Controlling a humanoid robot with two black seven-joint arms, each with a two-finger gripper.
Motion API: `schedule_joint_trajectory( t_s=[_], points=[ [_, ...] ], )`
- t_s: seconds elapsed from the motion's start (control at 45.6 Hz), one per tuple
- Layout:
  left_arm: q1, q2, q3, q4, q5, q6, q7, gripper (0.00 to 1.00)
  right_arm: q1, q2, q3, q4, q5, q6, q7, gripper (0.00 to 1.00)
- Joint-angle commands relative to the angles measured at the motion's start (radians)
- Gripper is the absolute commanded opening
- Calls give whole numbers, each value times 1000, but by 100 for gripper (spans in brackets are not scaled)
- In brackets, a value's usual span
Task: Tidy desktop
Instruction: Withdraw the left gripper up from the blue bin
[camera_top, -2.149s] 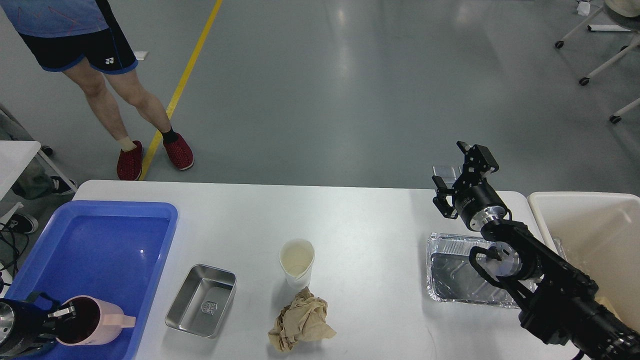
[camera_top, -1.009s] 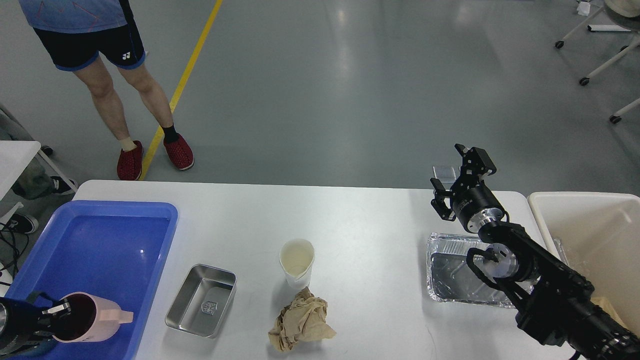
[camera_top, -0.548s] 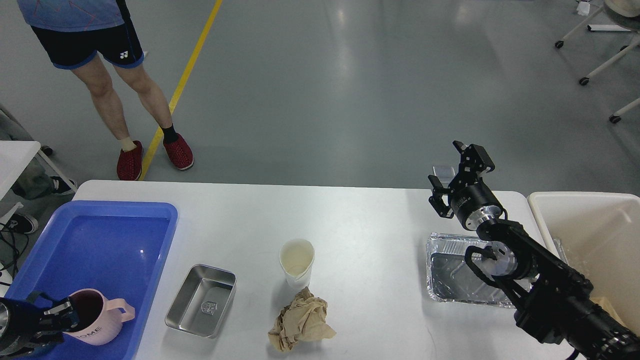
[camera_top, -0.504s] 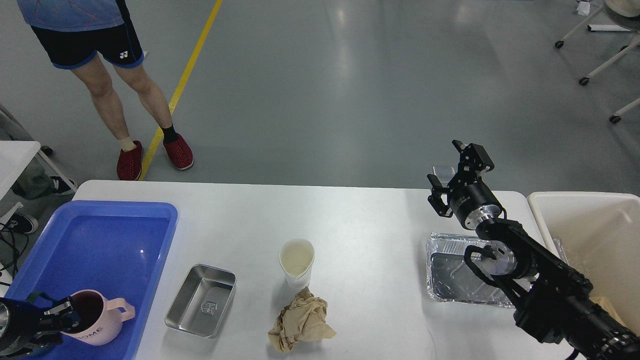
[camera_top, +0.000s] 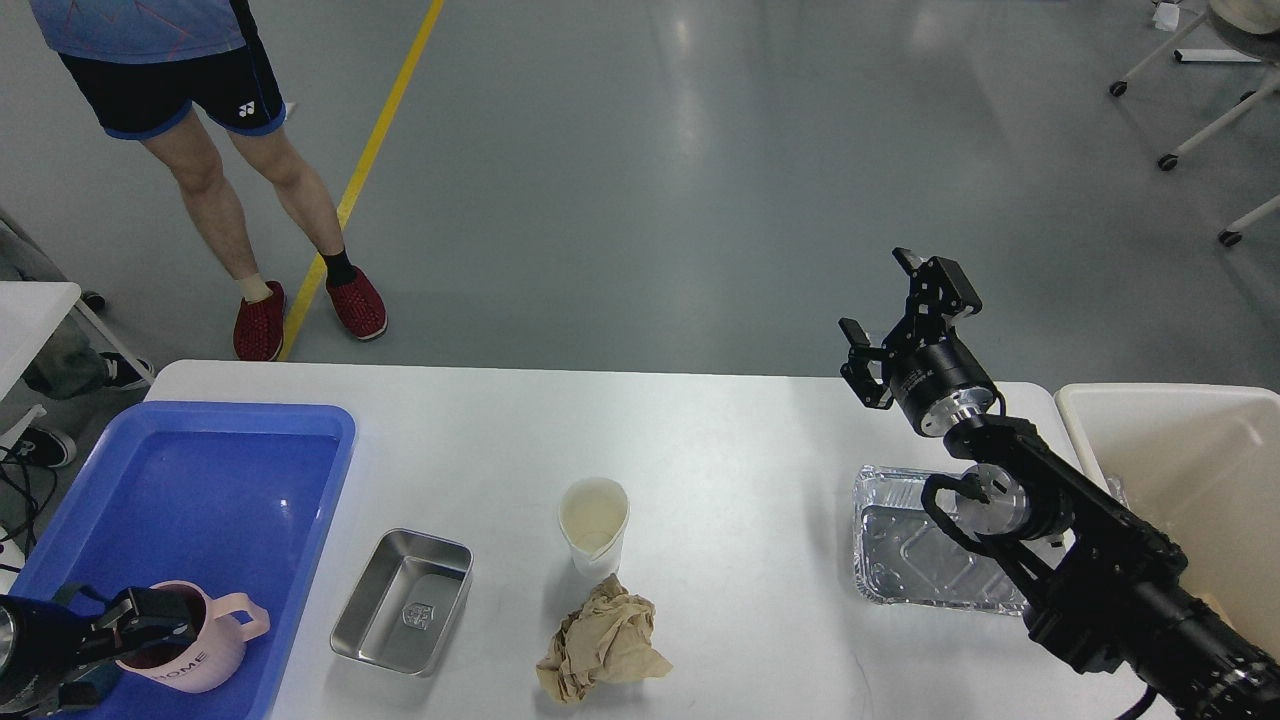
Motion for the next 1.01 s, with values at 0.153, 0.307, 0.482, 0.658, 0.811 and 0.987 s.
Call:
schedule_joint_trajectory(
  t_s=[0.153, 0.307, 0.482, 0.658, 0.811, 0.987],
  points=[
    [-122, 140, -16, -108, 0, -14, -29, 97, -3, 0, 0, -4, 0, -2, -1, 100],
    [-229, 236, -19, -125, 0, -89, -75, 97, -5, 3, 0, -6, 0, 0, -1, 100],
    [-341, 327, -20, -139, 0, -178, -75, 96, -2, 7, 0, -6, 0, -2, -1, 100],
    [-377, 313, -17, -136, 0, -182, -75, 96, -5, 7, 0, -7, -2, -2, -1, 100],
    [-372, 206, -14, -107, 2, -117, -73, 96, -11, 10, 0, -6, 0, -3, -1, 100],
    [-372, 26, 1, -78, 22, -77, -55, 96, -9, 10, 0, -4, 0, -3, -1, 100]
  ],
)
